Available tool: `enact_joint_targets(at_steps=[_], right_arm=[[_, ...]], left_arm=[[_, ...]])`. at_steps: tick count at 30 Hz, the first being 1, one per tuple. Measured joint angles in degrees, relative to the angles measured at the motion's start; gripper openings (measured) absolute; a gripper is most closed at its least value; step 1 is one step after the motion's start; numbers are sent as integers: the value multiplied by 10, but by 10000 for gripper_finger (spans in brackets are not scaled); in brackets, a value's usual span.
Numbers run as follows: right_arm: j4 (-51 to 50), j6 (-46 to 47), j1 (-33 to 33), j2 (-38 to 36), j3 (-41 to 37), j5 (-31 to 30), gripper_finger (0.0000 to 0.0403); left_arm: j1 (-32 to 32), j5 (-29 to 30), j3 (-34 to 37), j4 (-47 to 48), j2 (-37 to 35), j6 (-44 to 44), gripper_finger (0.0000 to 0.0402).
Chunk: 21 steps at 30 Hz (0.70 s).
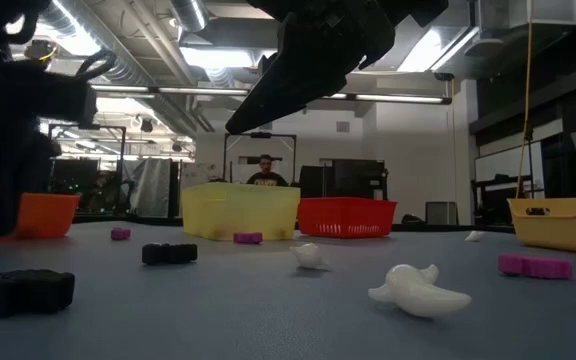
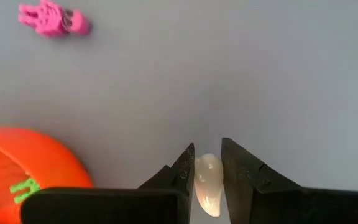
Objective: Sort Halloween decoration
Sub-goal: Put the white ghost toy into the red bin
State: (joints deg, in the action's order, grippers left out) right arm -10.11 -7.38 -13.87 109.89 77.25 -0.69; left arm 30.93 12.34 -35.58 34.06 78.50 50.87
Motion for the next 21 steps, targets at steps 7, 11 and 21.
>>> enact_joint_targets(at_steps=[7,11,21], right_arm=[[-1,0,0,0,0,0,225],[-21,1,-5,-7,0,2,225],[-136,3,-36,-86,0,-16,225]], left_arm=[[-17,2,-30,-1,0,-4,42],[-30,11,-49,-3,0,-4,42],[-61,102,-65,-117,0,-63,42]])
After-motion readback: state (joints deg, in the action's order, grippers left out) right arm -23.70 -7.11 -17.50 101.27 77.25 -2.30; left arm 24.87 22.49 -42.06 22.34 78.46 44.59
